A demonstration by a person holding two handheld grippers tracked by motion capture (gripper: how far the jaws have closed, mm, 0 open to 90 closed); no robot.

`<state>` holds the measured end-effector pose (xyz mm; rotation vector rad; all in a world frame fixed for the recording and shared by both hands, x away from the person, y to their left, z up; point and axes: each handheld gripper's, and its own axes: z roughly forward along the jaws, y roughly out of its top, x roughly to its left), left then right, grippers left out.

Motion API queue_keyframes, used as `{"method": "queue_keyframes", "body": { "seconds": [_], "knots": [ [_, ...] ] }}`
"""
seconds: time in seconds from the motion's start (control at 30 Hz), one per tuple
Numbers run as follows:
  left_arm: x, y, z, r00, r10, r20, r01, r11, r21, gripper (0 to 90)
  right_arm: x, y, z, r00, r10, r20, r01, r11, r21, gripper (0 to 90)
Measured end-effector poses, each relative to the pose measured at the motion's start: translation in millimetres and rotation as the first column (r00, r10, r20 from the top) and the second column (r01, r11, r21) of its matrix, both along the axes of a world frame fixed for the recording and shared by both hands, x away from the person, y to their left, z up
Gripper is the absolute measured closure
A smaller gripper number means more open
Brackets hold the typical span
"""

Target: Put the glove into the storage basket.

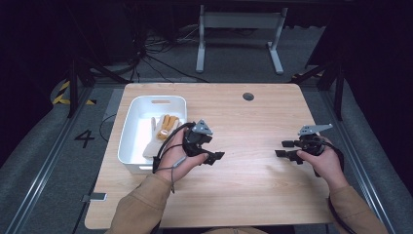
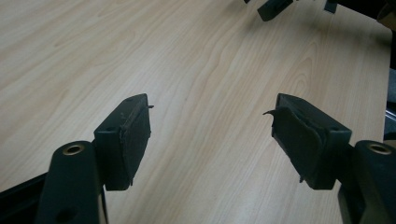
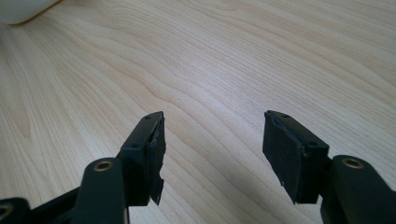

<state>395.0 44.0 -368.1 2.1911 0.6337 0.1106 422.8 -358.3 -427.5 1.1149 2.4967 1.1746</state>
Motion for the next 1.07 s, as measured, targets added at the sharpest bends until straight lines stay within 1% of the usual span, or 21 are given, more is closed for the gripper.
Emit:
{"method": "queue_keyframes", "body": {
  "seconds": [0.1, 0.2, 0.27, 0.3, 0.37, 0.43, 0.5, 0.6, 0.73, 0.8, 0.83, 0.93, 1.0, 1.07],
  "knots": [
    [-3.6, -3.0, -11.4, 0.9998, -0.016, -0.008, 0.016, 0.9998, -0.007, 28.7, 0.2, 0.4, -0.9, 1.0, 0.001, -0.002, -0.001, 1.0, -0.001, 39.9],
    [-5.3, -5.6, -21.8, 0.9995, -0.021, -0.022, 0.021, 0.9998, -0.002, 28.5, -0.1, 0.7, -1.0, 1.0, 0.0, 0.0, 0.0, 1.0, -0.001, 39.9],
    [-6.0, -7.4, -30.1, 0.9993, -0.02, -0.03, 0.02, 0.9998, -0.009, 28.6, -0.2, 0.5, -1.1, 1.0, 0.0, 0.001, 0.0, 1.0, 0.0, 39.9],
    [-6.1, -8.6, -34.8, 0.999, -0.022, -0.039, 0.022, 0.9997, -0.005, 28.6, -0.2, 0.5, -1.2, 1.0, -0.001, 0.001, 0.001, 1.0, 0.0, 39.9],
    [-6.4, -11.9, -44.9, 0.9978, -0.031, -0.059, 0.032, 0.9993, 0.022, 28.6, 0.1, 0.5, -1.7, 1.0, 0.003, -0.002, -0.003, 1.0, -0.002, 39.9],
    [-6.8, -14.5, -53.0, 0.9975, -0.03, -0.064, 0.032, 0.9992, 0.026, 28.5, 0.1, 0.8, -2.0, 1.0, 0.002, -0.002, -0.002, 1.0, -0.003, 39.8],
    [-6.7, -17.0, -60.8, 0.9969, -0.034, -0.071, 0.038, 0.9977, 0.057, 28.4, 0.2, 0.8, -2.2, 1.0, 0.002, -0.001, -0.002, 1.0, -0.003, 39.7],
    [-6.1, -17.5, -67.9, 0.9959, -0.034, -0.084, 0.039, 0.9975, 0.06, 28.4, 0.5, 0.9, -3.3, 1.0, 0.004, -0.006, -0.004, 1.0, -0.004, 39.8],
    [-5.2, -19.6, -79.4, 0.9958, -0.033, -0.085, 0.038, 0.9971, 0.065, 28.3, 0.5, 2.3, -5.8, 0.9999, 0.01, -0.011, -0.011, 1.0, -0.008, 39.7],
    [-4.8, -19.9, -82.9, 0.9958, -0.037, -0.083, 0.043, 0.9965, 0.071, 28.3, 0.5, 2.6, -5.9, 0.9999, 0.013, -0.011, -0.013, 1.0, -0.01, 39.7],
    [-4.5, -19.6, -83.9, 0.9954, -0.036, -0.089, 0.042, 0.9966, 0.07, 28.3, 0.6, 2.7, -5.7, 0.9999, 0.012, -0.01, -0.012, 1.0, -0.009, 39.6],
    [-3.8, -17.6, -81.5, 0.9952, -0.031, -0.092, 0.037, 0.9976, 0.059, 27.9, 0.9, 1.8, -5.0, 0.9999, 0.009, -0.007, -0.009, 1.0, -0.007, 39.6],
    [-4.1, -17.3, -79.5, 0.9955, -0.024, -0.091, 0.029, 0.9984, 0.05, 26.0, 1.3, 1.2, -5.7, 0.9999, 0.008, -0.008, -0.008, 1.0, -0.003, 39.6],
    [-4.1, -17.2, -78.3, 0.9964, -0.022, -0.082, 0.026, 0.9986, 0.046, 24.3, 1.7, 0.8, -6.8, 0.9999, 0.006, -0.008, -0.006, 1.0, -0.005, 39.6]
  ]
}}
